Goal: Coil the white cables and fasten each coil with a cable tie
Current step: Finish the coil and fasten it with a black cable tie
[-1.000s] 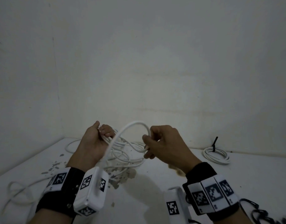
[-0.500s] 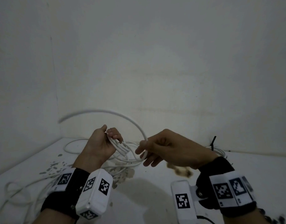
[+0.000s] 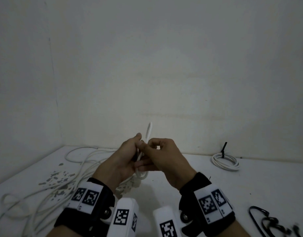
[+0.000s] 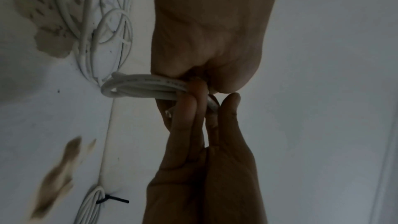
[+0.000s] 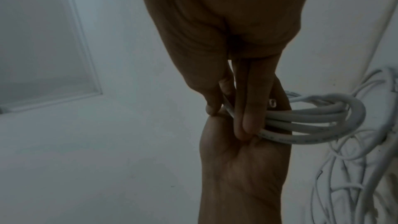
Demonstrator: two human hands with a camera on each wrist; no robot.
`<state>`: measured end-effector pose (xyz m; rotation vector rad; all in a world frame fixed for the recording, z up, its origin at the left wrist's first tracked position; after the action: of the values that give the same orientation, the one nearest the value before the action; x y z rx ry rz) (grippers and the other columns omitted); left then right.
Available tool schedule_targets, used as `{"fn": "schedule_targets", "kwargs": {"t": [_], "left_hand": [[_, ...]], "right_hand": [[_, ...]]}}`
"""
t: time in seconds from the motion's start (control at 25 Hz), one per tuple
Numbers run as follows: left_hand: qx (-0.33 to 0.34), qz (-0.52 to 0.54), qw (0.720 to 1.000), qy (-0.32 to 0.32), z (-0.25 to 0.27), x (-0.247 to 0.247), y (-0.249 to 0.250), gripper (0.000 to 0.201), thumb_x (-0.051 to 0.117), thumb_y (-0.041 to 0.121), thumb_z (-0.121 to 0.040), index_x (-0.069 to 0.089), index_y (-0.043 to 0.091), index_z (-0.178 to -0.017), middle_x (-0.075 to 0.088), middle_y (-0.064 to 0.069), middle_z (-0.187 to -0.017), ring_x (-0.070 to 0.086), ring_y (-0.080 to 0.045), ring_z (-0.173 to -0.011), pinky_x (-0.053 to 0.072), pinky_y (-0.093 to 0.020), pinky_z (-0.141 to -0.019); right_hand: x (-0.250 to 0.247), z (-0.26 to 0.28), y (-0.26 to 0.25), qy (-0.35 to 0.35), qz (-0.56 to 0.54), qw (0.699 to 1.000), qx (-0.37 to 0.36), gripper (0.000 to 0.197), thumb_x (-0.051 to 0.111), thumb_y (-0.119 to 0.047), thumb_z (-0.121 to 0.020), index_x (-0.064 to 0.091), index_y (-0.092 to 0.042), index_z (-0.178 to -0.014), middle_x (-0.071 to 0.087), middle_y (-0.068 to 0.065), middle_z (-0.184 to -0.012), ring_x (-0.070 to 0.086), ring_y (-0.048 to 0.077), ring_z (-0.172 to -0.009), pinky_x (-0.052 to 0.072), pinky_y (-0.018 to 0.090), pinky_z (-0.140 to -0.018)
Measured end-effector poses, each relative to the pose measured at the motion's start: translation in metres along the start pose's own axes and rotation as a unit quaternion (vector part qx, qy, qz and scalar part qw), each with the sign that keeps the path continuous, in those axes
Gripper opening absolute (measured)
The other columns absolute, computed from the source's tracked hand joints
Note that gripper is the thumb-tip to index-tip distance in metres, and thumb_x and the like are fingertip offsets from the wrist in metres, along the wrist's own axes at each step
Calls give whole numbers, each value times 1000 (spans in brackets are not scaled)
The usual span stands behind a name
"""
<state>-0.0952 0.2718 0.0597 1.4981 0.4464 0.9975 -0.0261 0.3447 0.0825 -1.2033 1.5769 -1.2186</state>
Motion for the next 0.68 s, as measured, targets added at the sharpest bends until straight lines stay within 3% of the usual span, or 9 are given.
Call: {"fn": "schedule_targets", "kwargs": {"t": [0.12,0.24,0.44,0.68], "left_hand": [[9,-5,1000,-17,1,4,2,51,35,41,-105,61,2,-84,56,-5,-51,52,-13,-39,43,-21,-41],[13,-33,999,-34,-1,6,-2,50,34,40,-105,62,4,-84,50,-4,-56,48,-14,-46,43,-28,-51],[17,-63,998,-20,0,13,-4,62,31,34,-105,48,18,-48,37,1,-45,35,-12,-39,29,-21,-37],[29,-152,988,-15,5,16,-3,48,33,42,-102,42,21,-59,34,2,-52,24,-8,-37,20,-17,-35]], "right_hand": [[-5,0,-3,35,8,999,-14,40,76,-23,-87,63,14,-80,65,21,-63,69,26,-56,59,31,-55],[-13,-1,-5,72,1,997,-15,37,76,-20,-87,65,14,-80,64,20,-61,66,26,-49,57,32,-50],[-19,-1,-4,115,6,993,-31,33,79,-19,-85,67,11,-75,66,19,-60,65,32,-50,60,41,-54],[-31,-4,1,146,-86,985,-17,31,79,-16,-84,66,13,-81,67,18,-61,63,25,-47,56,29,-48]]}}
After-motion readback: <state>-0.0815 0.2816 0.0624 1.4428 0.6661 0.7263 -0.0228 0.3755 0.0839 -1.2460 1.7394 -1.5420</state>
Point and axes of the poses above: each hand's wrist, its own z-axis away from the middle knuckle, its own x-axis out of the palm, y = z × x, the point moved 6 cm from there along -z, towards the middle knuckle
